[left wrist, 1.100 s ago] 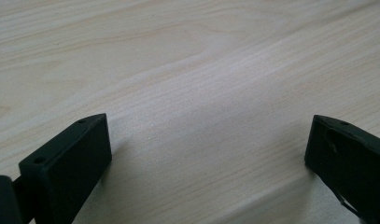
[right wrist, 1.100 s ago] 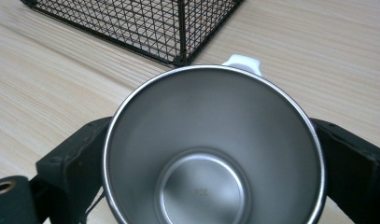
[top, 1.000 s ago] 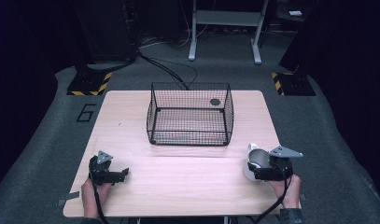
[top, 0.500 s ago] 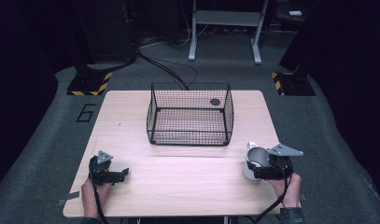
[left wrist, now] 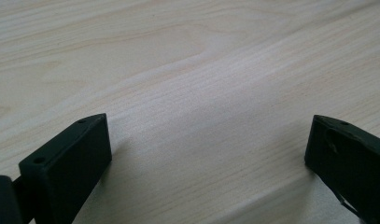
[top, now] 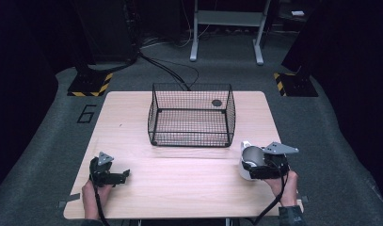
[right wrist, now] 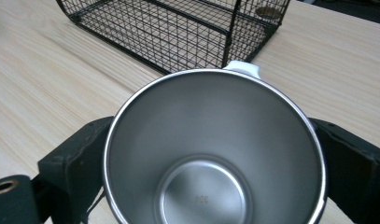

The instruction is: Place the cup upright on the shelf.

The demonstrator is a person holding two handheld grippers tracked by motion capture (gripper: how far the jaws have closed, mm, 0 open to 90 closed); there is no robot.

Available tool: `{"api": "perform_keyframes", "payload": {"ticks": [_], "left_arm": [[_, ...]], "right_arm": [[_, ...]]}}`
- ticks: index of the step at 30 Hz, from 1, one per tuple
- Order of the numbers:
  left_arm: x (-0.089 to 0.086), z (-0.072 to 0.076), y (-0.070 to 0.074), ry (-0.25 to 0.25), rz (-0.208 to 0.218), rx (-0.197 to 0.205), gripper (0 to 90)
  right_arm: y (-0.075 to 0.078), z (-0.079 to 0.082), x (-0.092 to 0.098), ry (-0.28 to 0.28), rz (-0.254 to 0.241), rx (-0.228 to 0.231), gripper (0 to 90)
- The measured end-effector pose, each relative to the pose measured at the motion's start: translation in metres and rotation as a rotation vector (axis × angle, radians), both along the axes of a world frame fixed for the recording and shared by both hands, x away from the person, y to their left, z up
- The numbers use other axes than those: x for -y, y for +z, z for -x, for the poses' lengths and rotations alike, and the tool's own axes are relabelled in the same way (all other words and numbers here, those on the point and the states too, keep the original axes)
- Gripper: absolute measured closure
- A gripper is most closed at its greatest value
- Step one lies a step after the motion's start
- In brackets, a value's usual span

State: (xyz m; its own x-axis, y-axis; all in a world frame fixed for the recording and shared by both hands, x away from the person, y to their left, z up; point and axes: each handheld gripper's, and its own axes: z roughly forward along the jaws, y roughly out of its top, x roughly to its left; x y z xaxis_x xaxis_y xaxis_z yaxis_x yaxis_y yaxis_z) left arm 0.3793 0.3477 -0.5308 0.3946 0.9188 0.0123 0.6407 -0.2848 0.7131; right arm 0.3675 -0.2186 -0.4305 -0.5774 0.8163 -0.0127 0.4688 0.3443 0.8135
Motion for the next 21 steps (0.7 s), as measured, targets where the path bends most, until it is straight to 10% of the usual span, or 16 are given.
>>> {"api": "perform_keyframes", "payload": {"ticks": [21], "left_arm": [[0.0,0.0,-0.001,0.005,0.003,0.011,0.5]], "right_arm": [[0.013,-0.007,-0.028,0.102,-0.022,-0.002,5.9]]}}
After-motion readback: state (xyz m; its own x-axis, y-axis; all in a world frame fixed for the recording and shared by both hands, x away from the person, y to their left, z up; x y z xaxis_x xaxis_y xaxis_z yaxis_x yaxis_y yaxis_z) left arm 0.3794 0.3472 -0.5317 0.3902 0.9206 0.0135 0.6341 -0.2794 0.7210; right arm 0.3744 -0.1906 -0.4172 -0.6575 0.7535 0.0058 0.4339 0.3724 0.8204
